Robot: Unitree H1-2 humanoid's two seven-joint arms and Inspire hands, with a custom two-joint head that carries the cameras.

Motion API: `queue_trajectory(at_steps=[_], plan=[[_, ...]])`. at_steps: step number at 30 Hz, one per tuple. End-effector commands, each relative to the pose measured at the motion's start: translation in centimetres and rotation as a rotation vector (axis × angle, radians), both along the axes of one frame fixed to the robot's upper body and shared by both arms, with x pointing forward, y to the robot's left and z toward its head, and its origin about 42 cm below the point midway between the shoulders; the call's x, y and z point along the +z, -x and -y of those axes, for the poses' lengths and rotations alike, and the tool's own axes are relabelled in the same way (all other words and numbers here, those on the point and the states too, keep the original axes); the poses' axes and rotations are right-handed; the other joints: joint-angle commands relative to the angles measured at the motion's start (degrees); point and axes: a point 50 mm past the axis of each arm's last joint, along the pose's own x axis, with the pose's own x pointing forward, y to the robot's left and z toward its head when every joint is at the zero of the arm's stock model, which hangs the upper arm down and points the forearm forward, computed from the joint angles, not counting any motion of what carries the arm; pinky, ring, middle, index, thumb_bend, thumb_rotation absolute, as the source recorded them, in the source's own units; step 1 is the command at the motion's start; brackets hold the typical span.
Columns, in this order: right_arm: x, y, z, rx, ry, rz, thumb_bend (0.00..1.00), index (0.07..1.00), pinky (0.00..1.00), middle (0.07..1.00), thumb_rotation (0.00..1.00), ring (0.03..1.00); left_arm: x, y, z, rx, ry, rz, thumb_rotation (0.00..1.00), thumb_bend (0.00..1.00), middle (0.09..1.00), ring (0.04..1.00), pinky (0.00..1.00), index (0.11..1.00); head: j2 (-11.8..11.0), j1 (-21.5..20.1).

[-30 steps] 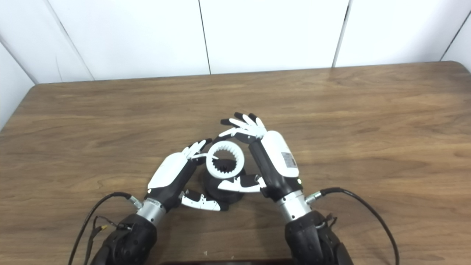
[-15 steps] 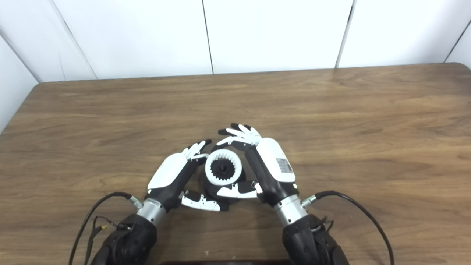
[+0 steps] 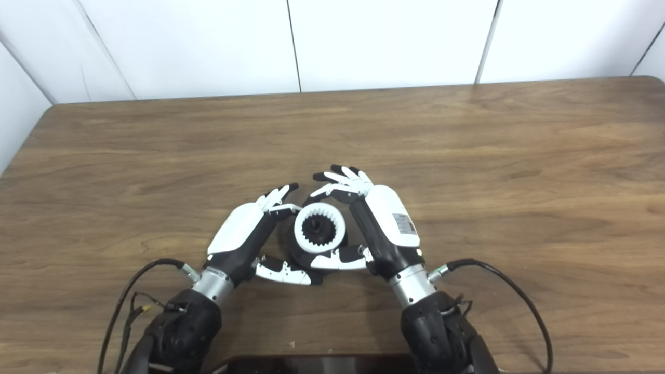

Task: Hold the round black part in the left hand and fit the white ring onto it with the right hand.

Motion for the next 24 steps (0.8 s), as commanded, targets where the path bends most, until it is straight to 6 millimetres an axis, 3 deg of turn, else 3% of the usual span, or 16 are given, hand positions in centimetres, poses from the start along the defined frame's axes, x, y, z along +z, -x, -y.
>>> queue_trajectory(at_steps=[1, 24], plan=[[0.6, -0.1, -0.2, 0.011, -0.025, 0.045, 0.52, 0.482, 0.97, 0.827, 0.15, 0.919, 2.0, -0.7, 0.3, -0.006, 0.005, 0.086, 0.36, 0.88, 1.000, 1.000, 1.00, 0.627, 0.08, 0.07], [0.1, -1.2, -1.0, 0.018, 0.004, 0.018, 0.52, 0.482, 1.00, 0.827, 0.14, 0.933, 2.2, -0.8, 0.7, -0.008, 0.007, 0.079, 0.34, 0.88, 1.000, 1.000, 1.00, 0.624, 0.80, 0.14]])
